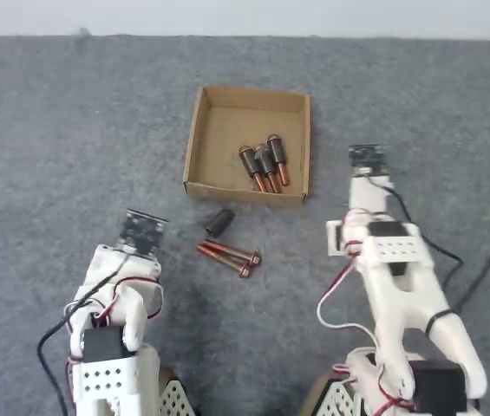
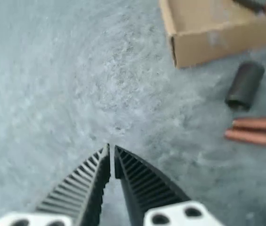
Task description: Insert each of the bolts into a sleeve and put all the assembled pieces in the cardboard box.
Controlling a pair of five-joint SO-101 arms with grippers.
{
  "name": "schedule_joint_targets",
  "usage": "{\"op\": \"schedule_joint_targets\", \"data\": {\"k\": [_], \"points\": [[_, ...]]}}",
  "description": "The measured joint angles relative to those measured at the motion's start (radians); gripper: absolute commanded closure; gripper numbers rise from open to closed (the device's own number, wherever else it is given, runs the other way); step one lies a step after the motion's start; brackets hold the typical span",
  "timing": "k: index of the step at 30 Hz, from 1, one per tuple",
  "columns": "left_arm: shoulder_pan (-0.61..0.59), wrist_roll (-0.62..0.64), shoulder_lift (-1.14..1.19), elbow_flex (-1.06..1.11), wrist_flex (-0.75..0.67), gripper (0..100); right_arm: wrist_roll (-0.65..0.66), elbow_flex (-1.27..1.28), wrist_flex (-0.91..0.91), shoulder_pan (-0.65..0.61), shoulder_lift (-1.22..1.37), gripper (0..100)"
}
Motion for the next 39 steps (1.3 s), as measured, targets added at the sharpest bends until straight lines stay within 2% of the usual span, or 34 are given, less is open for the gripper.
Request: {"op": "schedule_joint_targets", "data": {"k": [3,10,18,21,28,34,39], "points": [[0.0,-0.049,0.0,0.0,0.0,99,0.037,0.0,0.003,0.081,0.0,99.3],[-0.003,-0.008,0.002,-0.015,0.035,99,0.106,0.043,0.011,0.229,0.0,99.3],[0.006,0.023,0.038,-0.381,0.285,99,0.164,0.083,0.012,0.284,0.0,99.3],[0.02,0.023,0.158,-0.537,0.333,99,0.166,0.094,0.012,0.284,0.0,99.3],[0.095,0.023,0.589,-0.801,0.336,99,0.17,0.095,0.012,0.284,0.0,99.3],[0.275,0.103,0.907,-0.925,0.336,99,0.172,0.095,0.012,0.284,0.0,99.3],[0.459,0.101,1.145,-1.0,0.336,96,0.172,0.095,0.012,0.284,0.0,99.3]]}}
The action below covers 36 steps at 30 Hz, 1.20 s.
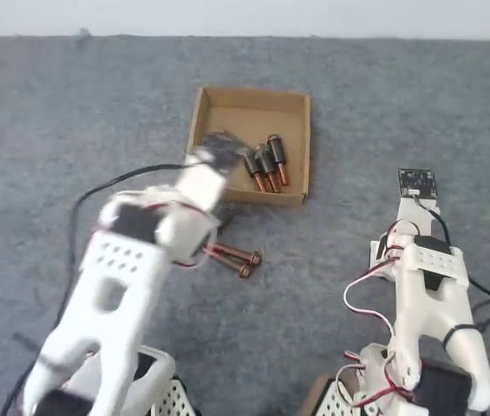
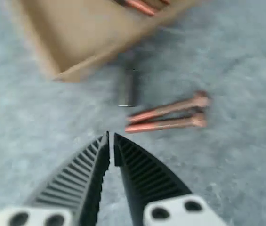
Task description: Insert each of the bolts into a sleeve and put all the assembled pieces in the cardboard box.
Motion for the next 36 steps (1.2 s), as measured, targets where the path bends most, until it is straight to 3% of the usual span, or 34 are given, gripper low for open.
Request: {"op": "schedule_joint_targets", "data": {"k": [5,15,24,30,36], "points": [[0.12,-0.129,0.215,-0.057,0.0,87,0.035,0.0,0.0,0.002,0.0,99.3],[0.15,-0.457,0.348,-0.058,-0.035,87,0.044,0.0,0.0,0.002,0.0,99.3],[0.21,-0.563,0.402,-0.057,-0.051,87,0.044,0.0,0.0,0.002,0.0,99.3],[0.23,-0.712,0.473,0.021,-0.051,87,0.046,0.0,0.0,0.002,0.0,99.3],[0.247,-0.735,0.473,0.023,-0.071,87,0.048,0.0,0.0,0.002,0.0,99.3]]}}
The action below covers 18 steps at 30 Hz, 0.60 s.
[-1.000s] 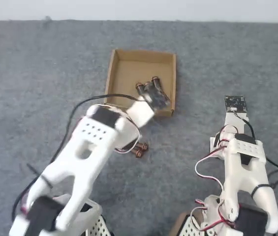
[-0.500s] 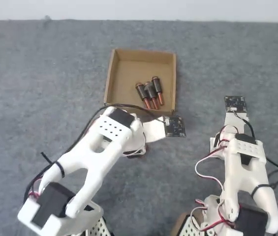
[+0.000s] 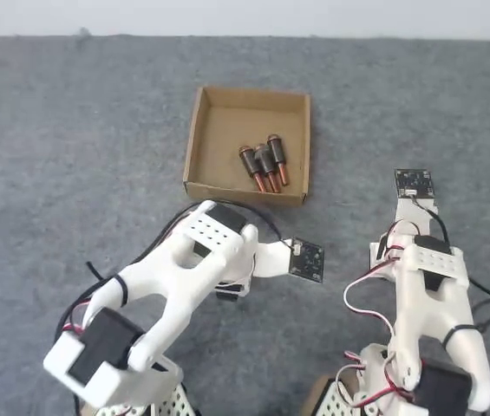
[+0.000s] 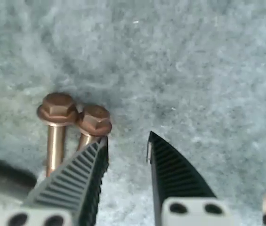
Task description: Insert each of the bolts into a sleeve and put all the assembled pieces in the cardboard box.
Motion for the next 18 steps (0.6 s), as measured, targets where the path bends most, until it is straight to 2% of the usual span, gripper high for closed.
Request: {"op": "schedule_joint_targets", "data": {"k": [6,12,18], "points": [[0.002,-0.005,0.0,-0.015,-0.032,87,0.003,0.0,0.0,0.0,0.0,99.3],[0.003,-0.029,0.0,-0.158,0.107,87,0.032,0.0,0.0,0.0,0.0,99.3],[0.003,-0.041,0.0,-0.216,0.127,87,0.035,0.0,0.0,0.0,0.0,99.3]]}}
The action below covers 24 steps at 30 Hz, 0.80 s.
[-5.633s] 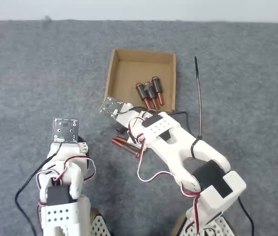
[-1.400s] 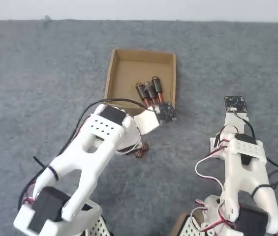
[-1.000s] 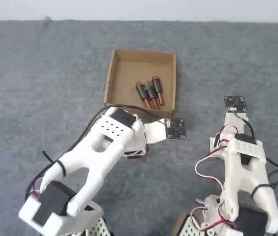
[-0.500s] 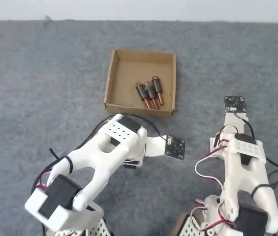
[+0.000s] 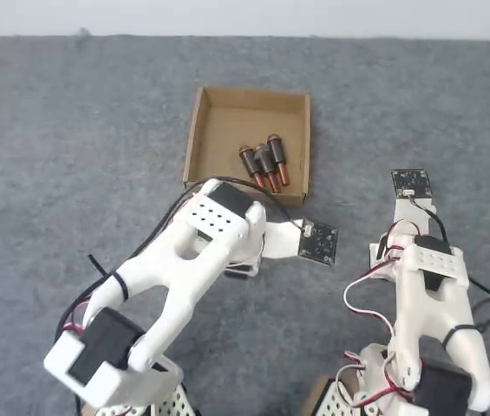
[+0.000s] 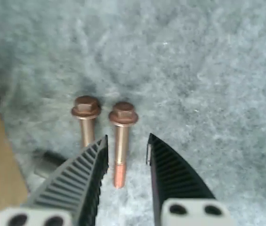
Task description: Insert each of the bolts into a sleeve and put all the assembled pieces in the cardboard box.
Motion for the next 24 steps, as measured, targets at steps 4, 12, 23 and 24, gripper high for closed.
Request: {"op": "schedule_joint_targets", "data": {"k": [4,12,23,24], "points": [[-0.02,-0.002,0.0,-0.006,-0.015,87,0.003,0.0,0.0,0.0,0.0,99.3],[-0.072,-0.017,0.015,-0.006,-0.101,87,0.006,0.0,0.0,0.0,0.0,99.3],[-0.074,-0.018,0.241,-0.064,-0.167,87,0.025,0.0,0.0,0.0,0.0,99.3],[-0.074,-0.017,0.245,-0.066,-0.166,87,0.032,0.0,0.0,0.0,0.0,99.3]]}}
